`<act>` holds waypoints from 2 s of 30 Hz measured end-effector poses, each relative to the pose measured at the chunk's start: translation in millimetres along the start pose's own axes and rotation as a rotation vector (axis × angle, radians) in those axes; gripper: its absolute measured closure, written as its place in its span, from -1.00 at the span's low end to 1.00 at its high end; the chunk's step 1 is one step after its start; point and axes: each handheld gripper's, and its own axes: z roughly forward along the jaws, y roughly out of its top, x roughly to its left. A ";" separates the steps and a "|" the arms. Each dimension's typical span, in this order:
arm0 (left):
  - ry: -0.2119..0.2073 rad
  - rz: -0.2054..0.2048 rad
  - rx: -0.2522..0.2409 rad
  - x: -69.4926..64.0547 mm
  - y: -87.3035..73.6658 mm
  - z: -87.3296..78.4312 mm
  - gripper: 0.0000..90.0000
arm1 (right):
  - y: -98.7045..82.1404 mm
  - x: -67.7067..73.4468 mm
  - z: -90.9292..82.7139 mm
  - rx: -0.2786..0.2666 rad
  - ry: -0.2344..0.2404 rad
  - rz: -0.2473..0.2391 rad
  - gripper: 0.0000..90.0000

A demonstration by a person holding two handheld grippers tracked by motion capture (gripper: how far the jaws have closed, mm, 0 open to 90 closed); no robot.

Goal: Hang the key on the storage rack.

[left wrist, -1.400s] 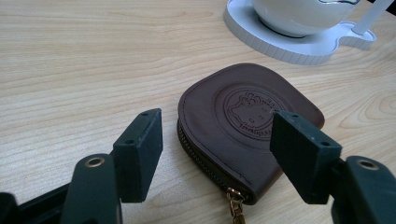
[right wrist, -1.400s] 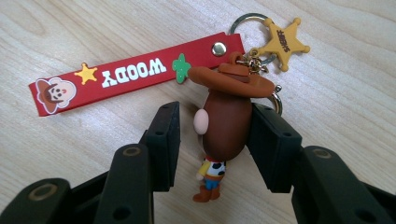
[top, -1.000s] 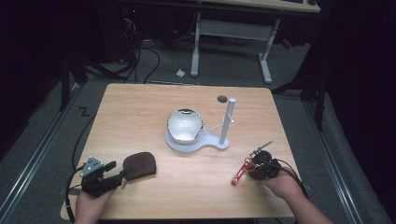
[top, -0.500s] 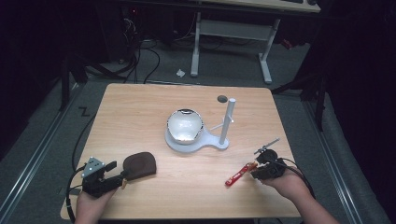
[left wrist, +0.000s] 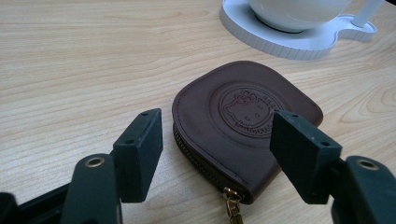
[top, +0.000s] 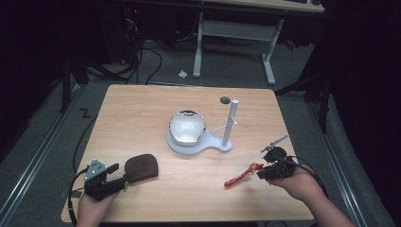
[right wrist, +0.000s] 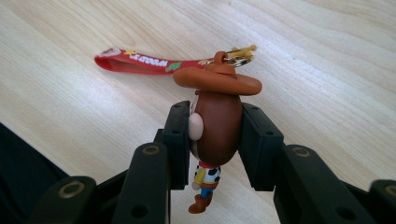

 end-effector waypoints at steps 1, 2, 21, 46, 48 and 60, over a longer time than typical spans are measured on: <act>0.001 0.004 -0.002 -0.3 0.1 -0.4 -0.23 | 0.7 0.4 -3.1 -0.007 -0.001 -0.008 0.48; 0.002 0.006 -0.005 -0.7 0.2 -0.6 -0.23 | 2.0 2.8 -8.6 -0.008 -0.001 -0.004 0.48; -0.002 0.015 0.003 -2.2 -0.1 1.0 -0.23 | 19.9 16.7 -50.7 -0.027 0.005 -0.053 0.48; 0.002 0.012 -0.002 -1.1 0.0 -1.0 -0.22 | 48.4 20.4 -89.7 -0.081 -0.028 -0.080 0.48; 0.001 0.013 -0.006 -1.0 0.2 -1.5 -0.21 | 50.4 20.9 -91.0 -0.085 -0.030 -0.086 0.48; 0.015 0.010 -0.022 1.8 1.7 -2.1 -0.25 | 63.6 22.6 -95.1 -0.091 -0.032 -0.095 0.48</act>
